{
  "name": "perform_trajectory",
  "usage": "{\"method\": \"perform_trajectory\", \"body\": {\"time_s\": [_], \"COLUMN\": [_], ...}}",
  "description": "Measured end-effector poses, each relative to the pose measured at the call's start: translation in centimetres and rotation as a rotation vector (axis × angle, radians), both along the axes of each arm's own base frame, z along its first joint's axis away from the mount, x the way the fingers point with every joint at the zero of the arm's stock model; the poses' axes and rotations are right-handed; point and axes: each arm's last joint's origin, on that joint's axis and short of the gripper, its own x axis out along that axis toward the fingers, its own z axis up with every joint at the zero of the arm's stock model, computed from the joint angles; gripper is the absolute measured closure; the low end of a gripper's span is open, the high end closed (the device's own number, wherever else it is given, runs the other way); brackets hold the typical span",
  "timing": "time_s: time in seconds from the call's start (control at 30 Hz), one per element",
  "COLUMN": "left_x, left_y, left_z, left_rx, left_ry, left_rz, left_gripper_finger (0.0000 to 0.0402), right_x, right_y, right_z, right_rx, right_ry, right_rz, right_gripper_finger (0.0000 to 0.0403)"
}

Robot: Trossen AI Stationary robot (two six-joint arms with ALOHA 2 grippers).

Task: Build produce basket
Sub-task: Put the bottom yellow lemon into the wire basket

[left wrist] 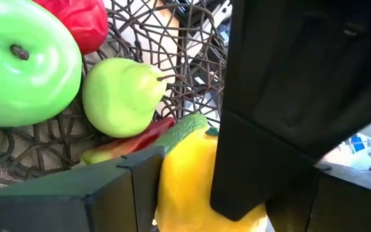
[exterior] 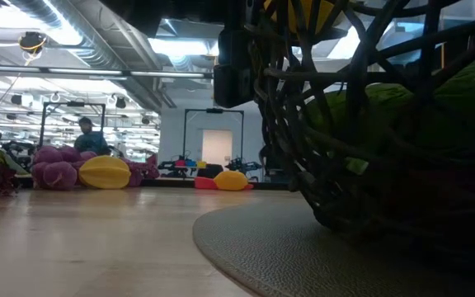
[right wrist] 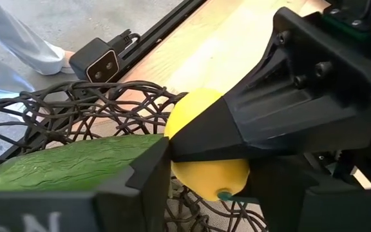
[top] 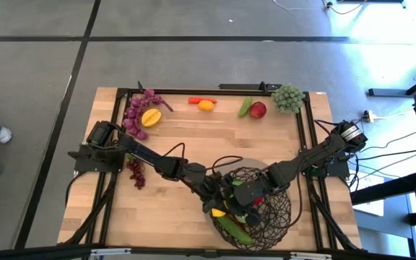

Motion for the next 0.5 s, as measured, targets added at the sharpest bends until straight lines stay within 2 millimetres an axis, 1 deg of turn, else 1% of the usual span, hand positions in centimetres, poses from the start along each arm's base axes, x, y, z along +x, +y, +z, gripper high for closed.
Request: {"method": "perform_trajectory", "body": {"time_s": [0.2, 0.4, 0.5], "left_x": [0.00, -0.04, -0.01], "left_y": [0.02, 0.26, 0.40], "left_z": [-0.06, -0.58, -0.63], "left_rx": [0.004, 0.026, 0.024], "left_ry": [0.006, 0.069, 0.080], "left_rz": [0.007, 0.046, 0.047], "left_gripper_finger": [0.0205, 0.0205, 0.0205], "right_x": [-0.08, -0.32, -0.39], "right_y": [-0.04, -0.27, -0.30], "right_z": [-0.08, -0.50, -0.56], "right_rx": [-0.004, -0.027, -0.004], "right_ry": [0.012, 0.062, 0.086], "right_rz": [-0.001, -0.008, -0.037], "right_gripper_finger": [0.0226, 0.0227, 0.0227]}}
